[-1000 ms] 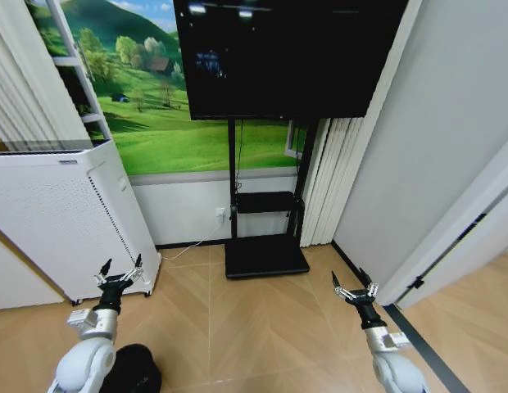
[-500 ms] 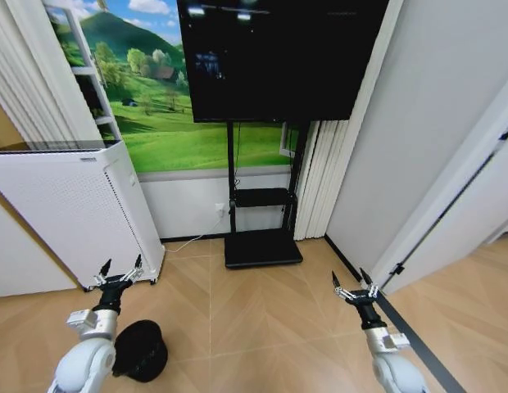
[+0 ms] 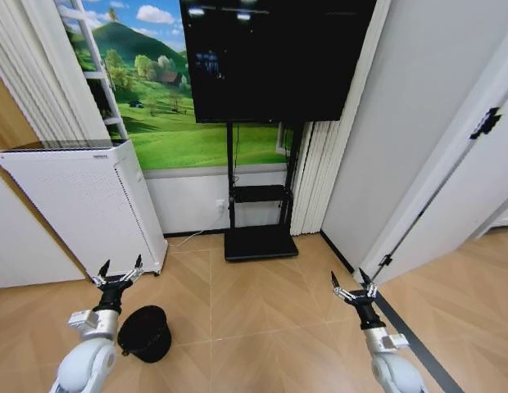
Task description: Pick up the trash bin and place the garbage on the floor into it.
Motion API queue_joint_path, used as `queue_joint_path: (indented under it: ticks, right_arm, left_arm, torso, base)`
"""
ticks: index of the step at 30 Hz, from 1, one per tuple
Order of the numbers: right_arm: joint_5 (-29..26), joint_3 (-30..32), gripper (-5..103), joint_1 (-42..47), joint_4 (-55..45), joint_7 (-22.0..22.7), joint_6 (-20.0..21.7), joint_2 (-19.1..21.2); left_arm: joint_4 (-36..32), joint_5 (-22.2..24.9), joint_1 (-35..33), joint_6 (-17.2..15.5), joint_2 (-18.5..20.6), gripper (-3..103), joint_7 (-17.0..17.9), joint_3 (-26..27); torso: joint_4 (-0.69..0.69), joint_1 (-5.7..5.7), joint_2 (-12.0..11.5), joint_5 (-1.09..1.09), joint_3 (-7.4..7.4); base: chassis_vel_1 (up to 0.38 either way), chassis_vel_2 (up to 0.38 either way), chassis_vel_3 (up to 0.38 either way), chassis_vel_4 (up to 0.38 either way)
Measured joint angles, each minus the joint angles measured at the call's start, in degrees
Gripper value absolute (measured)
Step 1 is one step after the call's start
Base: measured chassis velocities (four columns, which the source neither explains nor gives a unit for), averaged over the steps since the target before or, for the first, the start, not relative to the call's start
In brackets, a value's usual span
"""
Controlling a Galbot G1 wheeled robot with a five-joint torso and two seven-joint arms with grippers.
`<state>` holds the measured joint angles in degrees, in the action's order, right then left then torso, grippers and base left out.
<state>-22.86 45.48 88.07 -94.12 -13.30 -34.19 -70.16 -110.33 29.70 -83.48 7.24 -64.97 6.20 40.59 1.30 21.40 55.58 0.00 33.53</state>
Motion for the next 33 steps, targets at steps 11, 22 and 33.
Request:
queue_joint_path:
  ticks: [11, 22, 33]
  right_arm:
    - [0.0, 0.0, 100, 0.1, 0.0, 0.0, 0.9, 0.0]
    - [-0.1, 0.0, 100, 0.3, -0.1, -0.1, 0.9, -0.1]
    - [0.2, 0.2, 100, 0.6, 0.0, -0.8, 0.4, 0.0]
  left_arm:
    - [0.7, -0.1, 0.3, 0.2, 0.0, 100, 0.0, -0.3]
    - [0.6, 0.0, 0.2, 0.6, -0.2, 100, -0.2, -0.3]
    - [0.6, 0.4, 0.2, 0.9, -0.2, 100, -0.3, -0.4]
  torso:
    - [0.01, -0.18, -0.2, 0.00, -0.14]
    - [0.00, -0.30, -0.4, 0.01, -0.27]
    - [0.02, -0.41, -0.5, 0.00, -0.36]
  base:
    - [0.043, -0.050, -0.065, 0.058]
    - [0.183, -0.171, -0.174, 0.181]
    - [0.293, -0.295, -0.292, 0.291]
